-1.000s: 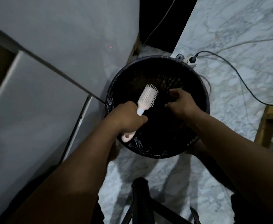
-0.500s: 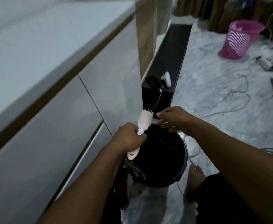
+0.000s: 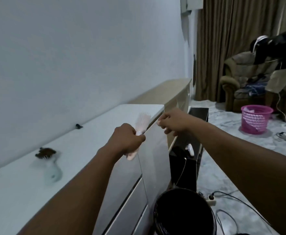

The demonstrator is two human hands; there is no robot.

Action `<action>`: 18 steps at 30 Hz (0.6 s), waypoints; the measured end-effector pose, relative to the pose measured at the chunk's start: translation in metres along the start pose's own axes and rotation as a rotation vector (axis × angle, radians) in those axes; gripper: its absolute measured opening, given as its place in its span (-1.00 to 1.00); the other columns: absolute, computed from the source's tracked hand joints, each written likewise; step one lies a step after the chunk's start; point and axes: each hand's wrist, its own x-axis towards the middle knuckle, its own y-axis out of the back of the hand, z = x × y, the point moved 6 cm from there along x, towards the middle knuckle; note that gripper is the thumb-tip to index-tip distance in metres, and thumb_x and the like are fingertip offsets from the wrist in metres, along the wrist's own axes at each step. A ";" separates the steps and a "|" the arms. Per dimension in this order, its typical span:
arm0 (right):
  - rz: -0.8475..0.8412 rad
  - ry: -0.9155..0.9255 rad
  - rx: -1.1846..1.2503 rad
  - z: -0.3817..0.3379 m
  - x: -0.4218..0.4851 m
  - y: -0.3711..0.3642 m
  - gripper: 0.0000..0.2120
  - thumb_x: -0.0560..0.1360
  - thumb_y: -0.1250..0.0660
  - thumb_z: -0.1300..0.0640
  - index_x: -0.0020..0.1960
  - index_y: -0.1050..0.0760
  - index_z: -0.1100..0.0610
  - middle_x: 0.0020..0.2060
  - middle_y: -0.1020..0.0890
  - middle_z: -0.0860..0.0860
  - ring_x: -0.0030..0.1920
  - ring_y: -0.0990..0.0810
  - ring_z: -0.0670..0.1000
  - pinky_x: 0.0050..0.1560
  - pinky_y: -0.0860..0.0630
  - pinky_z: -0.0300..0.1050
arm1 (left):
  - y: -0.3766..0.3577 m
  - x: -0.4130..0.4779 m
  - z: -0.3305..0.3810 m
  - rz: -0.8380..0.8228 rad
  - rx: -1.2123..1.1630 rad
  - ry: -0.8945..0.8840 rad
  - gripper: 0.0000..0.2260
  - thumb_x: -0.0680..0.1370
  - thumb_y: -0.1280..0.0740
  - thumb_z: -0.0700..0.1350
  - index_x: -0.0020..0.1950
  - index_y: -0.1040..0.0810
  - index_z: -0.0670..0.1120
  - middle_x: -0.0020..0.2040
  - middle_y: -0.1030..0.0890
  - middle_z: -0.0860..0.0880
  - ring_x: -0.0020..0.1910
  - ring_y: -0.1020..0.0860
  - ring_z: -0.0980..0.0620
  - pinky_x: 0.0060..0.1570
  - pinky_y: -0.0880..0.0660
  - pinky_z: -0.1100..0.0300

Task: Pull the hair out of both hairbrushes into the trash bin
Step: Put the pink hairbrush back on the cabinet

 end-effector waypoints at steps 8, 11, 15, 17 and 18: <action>-0.017 0.207 -0.160 -0.113 0.002 -0.021 -0.76 0.53 -0.37 0.06 0.14 -0.60 0.14 0.01 -0.70 0.16 0.01 -0.72 0.12 -0.13 -0.63 -0.02 | 0.081 -0.014 -0.031 0.140 -0.031 0.072 -0.73 0.47 -0.41 0.01 -0.24 -0.57 -0.20 -0.34 -0.56 -0.06 -0.40 -0.50 0.02 -0.42 -0.36 0.23; -0.034 0.251 -0.169 -0.138 0.012 -0.034 -0.77 0.51 -0.39 0.01 0.10 -0.59 0.09 -0.03 -0.71 0.12 0.02 -0.72 0.11 -0.23 -0.56 -0.09 | 0.102 -0.014 -0.051 0.194 -0.042 0.107 -0.68 0.46 -0.41 0.02 -0.08 -0.62 -0.26 -0.24 -0.63 -0.12 -0.33 -0.55 -0.02 -0.34 -0.42 0.19; -0.063 0.268 -0.159 -0.160 0.033 -0.054 -0.78 0.48 -0.41 -0.03 0.06 -0.59 0.06 -0.04 -0.71 0.11 0.03 -0.71 0.11 -0.27 -0.54 -0.13 | 0.126 -0.011 -0.084 0.253 0.002 0.176 -0.74 0.40 -0.37 0.05 -0.19 -0.52 -0.15 -0.30 -0.58 -0.04 -0.34 -0.54 -0.03 -0.31 -0.42 0.15; -0.086 0.274 -0.162 -0.168 0.045 -0.066 -0.78 0.48 -0.41 -0.02 0.06 -0.58 0.06 -0.03 -0.71 0.11 0.04 -0.70 0.11 -0.26 -0.54 -0.13 | 0.136 -0.009 -0.101 0.291 0.027 0.218 -0.75 0.38 -0.34 0.07 -0.21 -0.47 -0.12 -0.32 -0.56 -0.01 -0.34 -0.53 -0.02 -0.34 -0.39 0.18; -0.098 0.278 -0.168 -0.172 0.051 -0.073 -0.78 0.48 -0.41 -0.03 0.07 -0.58 0.06 -0.03 -0.70 0.10 0.05 -0.69 0.11 -0.26 -0.54 -0.13 | 0.141 -0.008 -0.109 0.312 0.044 0.237 -0.75 0.38 -0.32 0.08 -0.19 -0.47 -0.11 -0.31 -0.56 0.00 -0.33 -0.54 -0.02 -0.34 -0.37 0.18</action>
